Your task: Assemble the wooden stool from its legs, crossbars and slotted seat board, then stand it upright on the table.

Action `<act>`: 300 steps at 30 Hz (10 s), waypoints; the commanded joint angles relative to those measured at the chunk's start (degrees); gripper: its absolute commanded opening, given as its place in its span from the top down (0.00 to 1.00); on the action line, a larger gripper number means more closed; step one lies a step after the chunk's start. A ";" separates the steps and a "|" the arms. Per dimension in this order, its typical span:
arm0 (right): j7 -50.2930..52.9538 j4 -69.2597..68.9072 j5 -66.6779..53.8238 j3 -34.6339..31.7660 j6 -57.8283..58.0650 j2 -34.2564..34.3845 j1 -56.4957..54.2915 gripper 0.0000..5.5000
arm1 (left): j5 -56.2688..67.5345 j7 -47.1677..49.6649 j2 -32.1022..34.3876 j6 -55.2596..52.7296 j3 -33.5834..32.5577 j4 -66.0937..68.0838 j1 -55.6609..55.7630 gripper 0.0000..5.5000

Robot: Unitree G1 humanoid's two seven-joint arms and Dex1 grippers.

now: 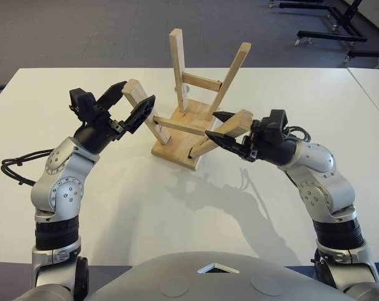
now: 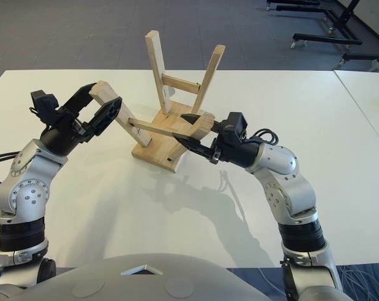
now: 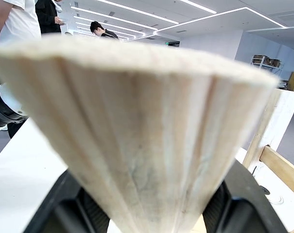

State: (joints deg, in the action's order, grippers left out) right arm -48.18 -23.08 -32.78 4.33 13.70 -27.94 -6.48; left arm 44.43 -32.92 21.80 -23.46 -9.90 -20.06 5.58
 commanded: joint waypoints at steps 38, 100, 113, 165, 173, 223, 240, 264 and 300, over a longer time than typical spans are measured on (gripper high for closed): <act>4.61 -3.89 -34.92 -15.26 14.69 4.22 -14.91 0.63 | -0.53 0.18 -0.16 -0.09 -0.88 0.77 0.59 0.02; 7.37 4.81 -20.50 -17.05 2.43 13.37 -15.96 0.63 | -5.43 1.32 3.31 -8.01 -0.31 2.36 5.54 0.75; 8.08 2.52 -20.45 -16.53 2.45 12.54 -14.26 0.63 | -6.23 10.15 6.10 -17.39 -1.98 -5.61 2.22 0.81; 0.09 5.05 2.82 2.12 -13.07 13.42 5.19 0.63 | 1.43 21.32 5.49 -25.40 -2.11 -15.16 -1.61 0.81; 1.34 5.28 4.62 3.54 -10.45 12.02 4.59 0.63 | 1.23 21.12 5.34 -24.57 -2.45 -14.27 -1.52 0.81; 12.57 3.70 14.04 14.93 -1.12 11.79 0.35 0.63 | 3.46 23.54 5.56 -24.93 -1.87 -18.15 -6.18 0.81; 13.35 1.82 13.07 15.58 5.83 12.18 -3.97 0.63 | -0.92 21.82 3.19 -21.43 4.53 -15.23 -8.49 0.81; 13.63 2.29 13.81 15.43 4.89 13.60 -3.70 0.63 | -1.29 18.67 2.74 -22.66 7.36 -12.52 -8.04 0.08; 15.01 1.63 14.93 16.59 5.38 14.33 -3.16 0.63 | -5.75 12.00 6.89 -22.27 17.42 -12.41 -4.97 0.02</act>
State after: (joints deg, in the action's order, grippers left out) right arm -33.94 -21.91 -18.94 18.46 16.33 -14.85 -9.63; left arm 35.66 -12.94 29.64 -42.68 -0.64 -32.43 0.66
